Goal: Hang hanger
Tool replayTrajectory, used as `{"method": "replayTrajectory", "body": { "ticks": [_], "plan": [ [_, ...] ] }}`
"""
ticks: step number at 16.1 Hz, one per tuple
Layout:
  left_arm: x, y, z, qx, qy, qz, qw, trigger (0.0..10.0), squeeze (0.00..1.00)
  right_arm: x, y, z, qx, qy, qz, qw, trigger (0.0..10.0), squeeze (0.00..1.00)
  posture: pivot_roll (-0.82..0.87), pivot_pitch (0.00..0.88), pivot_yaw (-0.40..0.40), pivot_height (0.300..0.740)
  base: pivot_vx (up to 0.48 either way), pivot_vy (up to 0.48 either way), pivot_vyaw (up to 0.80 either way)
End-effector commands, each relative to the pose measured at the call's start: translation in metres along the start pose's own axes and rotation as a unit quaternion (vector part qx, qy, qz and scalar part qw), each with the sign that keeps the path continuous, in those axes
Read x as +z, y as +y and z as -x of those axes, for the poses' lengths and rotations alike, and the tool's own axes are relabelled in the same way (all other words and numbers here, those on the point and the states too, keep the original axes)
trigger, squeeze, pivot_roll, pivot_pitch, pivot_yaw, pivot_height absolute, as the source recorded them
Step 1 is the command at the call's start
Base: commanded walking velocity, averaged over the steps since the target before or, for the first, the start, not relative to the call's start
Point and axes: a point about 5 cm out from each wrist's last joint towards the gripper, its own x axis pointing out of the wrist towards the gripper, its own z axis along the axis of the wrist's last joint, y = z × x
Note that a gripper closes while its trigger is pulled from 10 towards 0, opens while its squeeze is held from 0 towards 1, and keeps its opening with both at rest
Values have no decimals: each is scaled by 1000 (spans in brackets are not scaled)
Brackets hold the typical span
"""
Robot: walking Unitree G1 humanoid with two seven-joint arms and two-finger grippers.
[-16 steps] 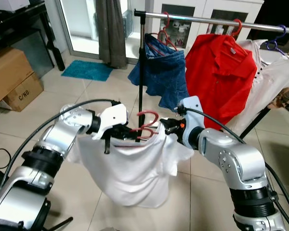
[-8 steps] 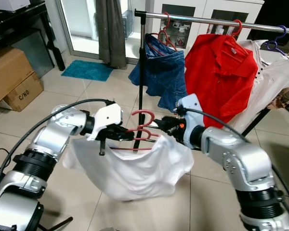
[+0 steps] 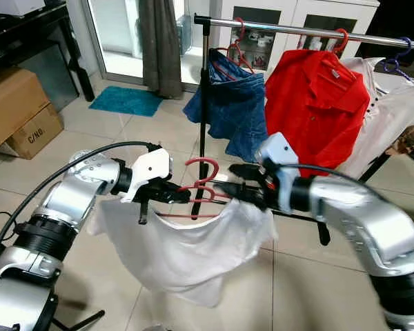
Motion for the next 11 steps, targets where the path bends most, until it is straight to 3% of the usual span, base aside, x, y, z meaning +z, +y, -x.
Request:
{"method": "replayTrajectory", "body": {
  "ticks": [1,5,8,9,10,11],
  "plan": [
    [13,0,5,-10,-23,-26,999,0,0,4,7,-3,36,3,35,999,10000,0,-164,0,-2,740,0,0,0],
    [24,-7,-2,-45,-45,-43,997,0,0,-6,14,-19,49,17,65,997,10000,0,-160,0,-2,740,0,0,0],
    [29,-7,1,-46,-51,-47,997,0,0,-10,19,-25,71,22,73,995,10000,0,-157,0,-3,740,0,0,0],
    [28,-5,3,-39,-51,-43,997,0,0,-10,19,-25,77,22,71,994,2235,0,-154,0,-6,740,0,0,0],
    [28,-5,4,-35,-50,-41,997,0,0,-12,20,-24,82,23,71,994,0,0,-154,0,-6,740,0,0,0],
    [27,-5,6,-33,-50,-38,997,0,0,-13,20,-23,85,26,73,993,0,0,-154,0,-7,740,0,0,0]
  ]
}}
